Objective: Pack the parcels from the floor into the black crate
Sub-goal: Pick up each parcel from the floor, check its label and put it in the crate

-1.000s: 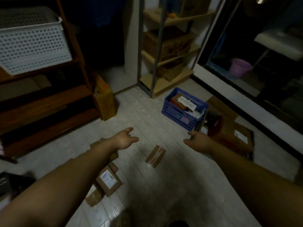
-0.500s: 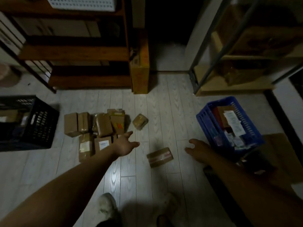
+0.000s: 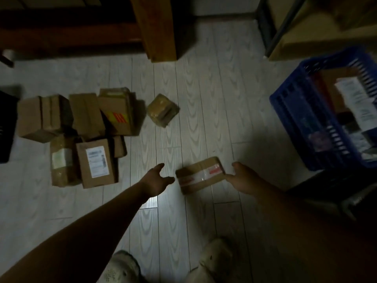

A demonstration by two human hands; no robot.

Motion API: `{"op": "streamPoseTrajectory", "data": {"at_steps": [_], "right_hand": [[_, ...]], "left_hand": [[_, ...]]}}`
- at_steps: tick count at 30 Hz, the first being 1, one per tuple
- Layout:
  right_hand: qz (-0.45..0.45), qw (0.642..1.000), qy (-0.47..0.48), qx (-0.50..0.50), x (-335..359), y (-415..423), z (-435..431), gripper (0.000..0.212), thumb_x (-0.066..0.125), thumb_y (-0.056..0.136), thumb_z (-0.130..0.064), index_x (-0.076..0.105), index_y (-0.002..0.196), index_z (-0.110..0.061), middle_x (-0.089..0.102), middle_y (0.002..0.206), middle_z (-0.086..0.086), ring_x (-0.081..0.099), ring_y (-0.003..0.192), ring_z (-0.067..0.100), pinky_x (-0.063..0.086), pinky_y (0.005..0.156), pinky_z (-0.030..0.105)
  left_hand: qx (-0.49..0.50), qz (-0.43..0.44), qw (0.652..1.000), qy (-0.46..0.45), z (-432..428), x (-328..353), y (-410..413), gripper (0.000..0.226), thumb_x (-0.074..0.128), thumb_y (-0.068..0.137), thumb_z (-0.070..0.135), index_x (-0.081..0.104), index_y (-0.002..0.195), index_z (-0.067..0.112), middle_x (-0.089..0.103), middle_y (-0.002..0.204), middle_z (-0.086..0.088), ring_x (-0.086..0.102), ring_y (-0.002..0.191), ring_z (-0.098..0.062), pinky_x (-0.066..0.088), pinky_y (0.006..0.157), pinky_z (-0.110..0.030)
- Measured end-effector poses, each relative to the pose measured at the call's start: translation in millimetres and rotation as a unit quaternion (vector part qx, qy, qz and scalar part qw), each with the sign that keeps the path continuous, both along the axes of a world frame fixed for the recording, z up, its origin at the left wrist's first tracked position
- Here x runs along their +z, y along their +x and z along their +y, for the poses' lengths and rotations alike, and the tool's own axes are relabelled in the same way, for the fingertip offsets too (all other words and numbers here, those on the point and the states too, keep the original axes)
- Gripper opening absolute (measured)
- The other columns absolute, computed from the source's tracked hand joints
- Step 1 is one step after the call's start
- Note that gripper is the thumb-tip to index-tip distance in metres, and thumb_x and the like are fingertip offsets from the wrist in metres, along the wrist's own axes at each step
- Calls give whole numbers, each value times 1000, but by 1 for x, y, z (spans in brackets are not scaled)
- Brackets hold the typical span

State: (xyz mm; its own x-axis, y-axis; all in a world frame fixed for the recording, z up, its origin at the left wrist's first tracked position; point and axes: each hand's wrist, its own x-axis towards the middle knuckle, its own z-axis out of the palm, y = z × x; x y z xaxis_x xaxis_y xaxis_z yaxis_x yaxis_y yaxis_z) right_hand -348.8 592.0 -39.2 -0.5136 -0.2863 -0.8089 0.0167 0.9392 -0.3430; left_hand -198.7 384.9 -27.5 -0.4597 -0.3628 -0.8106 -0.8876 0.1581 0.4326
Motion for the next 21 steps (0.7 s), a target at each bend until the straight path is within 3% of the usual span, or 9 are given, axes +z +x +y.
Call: {"op": "streamPoseTrajectory", "data": {"at_steps": [2, 4, 7, 8, 10, 12, 14, 16, 21], "right_hand": [[7, 1000, -1, -11, -53, -1, -3, 57, 53, 96, -33, 34, 142, -6, 52, 133, 18, 58, 110, 30, 49, 81, 33], [10, 1000, -5, -24, -99, -1, -5, 47, 52, 96, -29, 41, 135, -5, 57, 117, 16, 61, 99, 28, 51, 79, 36], [23, 998, -3, -50, -162, -4, -4, 46, 52, 95, -25, 38, 135, -8, 51, 119, 14, 58, 98, 25, 51, 74, 32], [19, 998, -10, -59, -178, -4, -3, 39, 53, 95, -24, 42, 130, -9, 51, 118, 13, 58, 97, 25, 51, 75, 31], [-20, 995, -35, -95, -202, 1, -3, 14, 52, 96, -16, 54, 105, -6, 58, 96, 9, 59, 81, 20, 49, 60, 17], [-40, 990, -55, -127, -215, 9, -1, 15, 53, 95, -11, 59, 102, 1, 63, 92, 15, 60, 74, 20, 45, 46, 9], [-54, 981, -87, -164, -216, 20, 1, 21, 57, 93, -11, 59, 110, -1, 66, 105, 19, 65, 81, 21, 49, 52, 12], [-39, 976, -114, -179, -202, 30, 1, 25, 63, 89, -13, 60, 114, -11, 67, 106, 8, 67, 89, 18, 53, 64, 19], [1, 960, -179, -215, -109, 41, -26, 32, 67, 85, -18, 59, 114, -26, 65, 110, -2, 65, 95, 12, 52, 70, 21]], "left_hand": [[21, -7, 1000, 18, 9, -50, -2, 76, 61, 90, 24, 15, 151, 15, 22, 156, -9, 29, 140, -26, 33, 99, -26], [57, -12, 997, 45, 18, -91, -6, 83, 64, 88, 23, 10, 151, 13, 26, 154, -11, 32, 138, -27, 34, 89, -22], [128, -8, 988, 89, 28, -141, -14, 95, 71, 83, 29, 7, 150, 9, 35, 150, -13, 38, 135, -26, 39, 96, -25], [144, -8, 984, 103, 31, -152, -15, 85, 71, 83, 28, 19, 148, 8, 49, 141, -9, 49, 127, -20, 45, 86, -19], [151, 14, 977, 149, 40, -169, -16, 26, 63, 89, 22, 53, 112, 17, 70, 99, 5, 65, 86, -3, 46, 52, -6], [179, 45, 965, 185, 45, -178, -15, 6, 59, 91, 19, 54, 93, 19, 65, 90, 2, 63, 68, -4, 47, 43, -8], [234, 71, 952, 184, 41, -177, -10, 34, 64, 87, 14, 46, 115, 13, 64, 105, -8, 67, 73, -11, 53, 48, -17], [252, 96, 948, 169, 33, -161, -7, 58, 64, 86, 7, 31, 132, 11, 63, 108, -12, 65, 77, -19, 53, 48, -19], [202, 181, 957, 100, 3, -70, 2, 74, 56, 87, -6, 19, 144, 24, 54, 112, -1, 59, 103, -24, 57, 61, -21]]}}
